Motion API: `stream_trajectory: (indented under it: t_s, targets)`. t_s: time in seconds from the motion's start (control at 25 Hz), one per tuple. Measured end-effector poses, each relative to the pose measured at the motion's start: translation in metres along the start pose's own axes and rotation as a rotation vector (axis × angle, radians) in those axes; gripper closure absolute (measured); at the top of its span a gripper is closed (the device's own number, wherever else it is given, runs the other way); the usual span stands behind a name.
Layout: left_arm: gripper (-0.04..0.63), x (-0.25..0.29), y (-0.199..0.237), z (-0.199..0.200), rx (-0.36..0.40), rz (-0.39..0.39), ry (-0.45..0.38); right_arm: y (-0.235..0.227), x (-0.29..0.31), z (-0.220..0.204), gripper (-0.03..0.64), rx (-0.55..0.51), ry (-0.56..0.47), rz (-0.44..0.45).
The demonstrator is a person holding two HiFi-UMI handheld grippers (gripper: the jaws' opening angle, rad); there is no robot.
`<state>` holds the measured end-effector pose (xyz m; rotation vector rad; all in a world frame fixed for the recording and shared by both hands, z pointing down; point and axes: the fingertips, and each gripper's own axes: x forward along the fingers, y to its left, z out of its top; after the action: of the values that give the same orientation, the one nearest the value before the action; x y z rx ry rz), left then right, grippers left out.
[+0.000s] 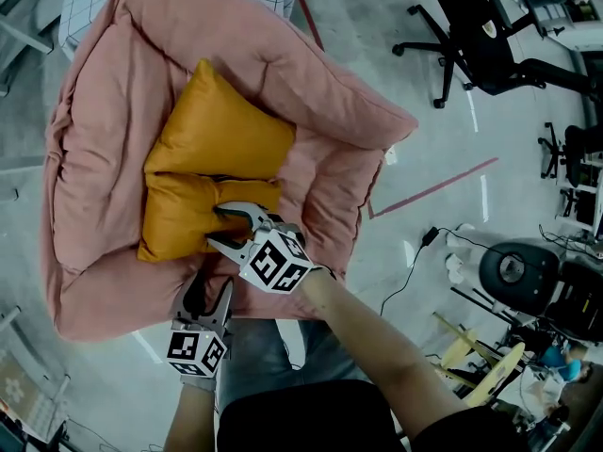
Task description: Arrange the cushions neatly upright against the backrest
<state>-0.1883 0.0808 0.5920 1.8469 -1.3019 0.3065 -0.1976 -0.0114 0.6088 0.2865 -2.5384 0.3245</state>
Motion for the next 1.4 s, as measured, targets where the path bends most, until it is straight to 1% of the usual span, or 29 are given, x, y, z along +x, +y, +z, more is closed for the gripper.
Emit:
stream_trajectory:
  t_s: [0.08,0.2,0.28,0.4,0.48,0.52,0.6,0.76,0.92,1.04,1.24,1.4]
  targets:
    - [0.330,0.000,-0.003,0.000,-0.005,-0.016,0.015,0.000,-0.011,0.001,0.376,0.026,0.005,-0.009]
    - [0.330,0.001,-0.008,0.004,-0.024,-0.055,0.025,-0.004,-0.035,0.006,0.377,0.085,-0.029,-0.056]
    - [0.330,0.002,-0.015,0.014,-0.011,-0.081,0.019,-0.010,-0.055,0.013,0.380,0.123,-0.063,-0.105]
    - [0.330,0.002,-0.031,0.039,0.058,-0.111,-0.004,-0.018,-0.090,0.026,0.429,0.175,-0.124,-0.186]
    - [0.330,0.005,-0.043,0.061,0.100,-0.138,-0.027,-0.027,-0.118,0.035,0.501,0.203,-0.166,-0.251]
    - [0.331,0.008,-0.050,0.073,0.118,-0.154,-0.039,-0.033,-0.132,0.040,0.523,0.216,-0.189,-0.285]
    - [0.340,0.012,-0.067,0.092,0.152,-0.190,-0.058,-0.042,-0.164,0.048,0.546,0.240,-0.232,-0.350]
    - [0.368,0.003,-0.118,0.113,0.215,-0.265,-0.083,-0.043,-0.233,0.052,0.565,0.287,-0.301,-0.466]
    - [0.391,-0.007,-0.189,0.113,0.302,-0.350,-0.106,-0.030,-0.307,0.044,0.571,0.311,-0.365,-0.565]
    - [0.391,-0.014,-0.240,0.105,0.359,-0.397,-0.122,-0.013,-0.357,0.037,0.577,0.319,-0.421,-0.608]
    - [0.435,-0.042,-0.316,0.079,0.395,-0.438,-0.179,0.037,-0.431,0.020,0.578,0.273,-0.450,-0.648]
    - [0.440,-0.064,-0.372,0.067,0.431,-0.464,-0.224,0.066,-0.487,0.012,0.580,0.261,-0.506,-0.699]
